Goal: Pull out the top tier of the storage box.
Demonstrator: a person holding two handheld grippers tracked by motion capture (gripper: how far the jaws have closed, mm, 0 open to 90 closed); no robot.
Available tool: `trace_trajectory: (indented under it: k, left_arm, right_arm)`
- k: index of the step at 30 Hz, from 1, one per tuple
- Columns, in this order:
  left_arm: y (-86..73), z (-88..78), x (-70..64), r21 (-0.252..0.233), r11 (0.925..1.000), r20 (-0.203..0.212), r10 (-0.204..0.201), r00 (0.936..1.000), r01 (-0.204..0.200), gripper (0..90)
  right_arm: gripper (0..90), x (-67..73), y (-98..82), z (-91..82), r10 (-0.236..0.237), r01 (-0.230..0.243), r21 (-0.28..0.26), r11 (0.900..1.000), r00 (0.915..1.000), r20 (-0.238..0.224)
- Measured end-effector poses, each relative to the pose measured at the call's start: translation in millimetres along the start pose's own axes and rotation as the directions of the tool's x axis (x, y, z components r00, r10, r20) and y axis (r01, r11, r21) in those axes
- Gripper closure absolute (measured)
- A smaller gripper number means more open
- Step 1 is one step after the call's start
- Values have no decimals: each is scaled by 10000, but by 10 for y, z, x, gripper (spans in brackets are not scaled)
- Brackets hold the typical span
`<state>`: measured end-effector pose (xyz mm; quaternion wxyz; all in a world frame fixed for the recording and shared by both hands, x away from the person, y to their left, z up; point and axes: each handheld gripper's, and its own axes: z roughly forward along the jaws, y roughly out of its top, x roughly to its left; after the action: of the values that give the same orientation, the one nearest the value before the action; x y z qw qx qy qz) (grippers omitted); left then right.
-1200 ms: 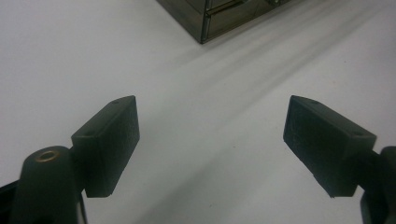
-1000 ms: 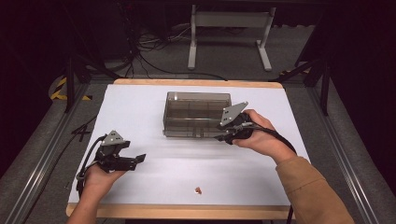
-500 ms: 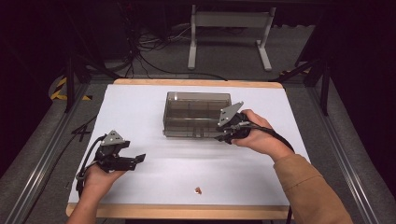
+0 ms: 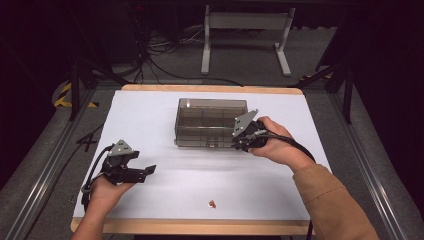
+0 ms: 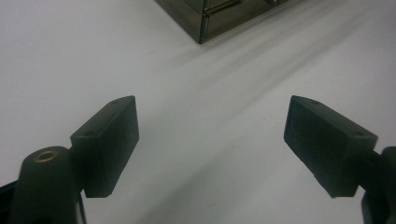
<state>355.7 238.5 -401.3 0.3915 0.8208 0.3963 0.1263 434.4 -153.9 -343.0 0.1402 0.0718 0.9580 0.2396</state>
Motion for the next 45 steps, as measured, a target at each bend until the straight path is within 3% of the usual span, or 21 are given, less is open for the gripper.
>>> trace_trajectory:
  k: [14,29,45]
  left_arm:
    - [1,4,0,62,10000,20,22,10000,-22,187]
    - [2,6,1,57,10000,48,17,10000,-17,186]
    - [10,19,7,-9,10000,24,30,10000,-30,187]
  right_arm:
    - [851,43,24,-100,-277,281,444,9986,9996,-99]
    - [870,206,87,-156,-501,548,872,9947,9972,-562]
    - [872,320,54,-204,-790,852,956,9918,9946,-675]
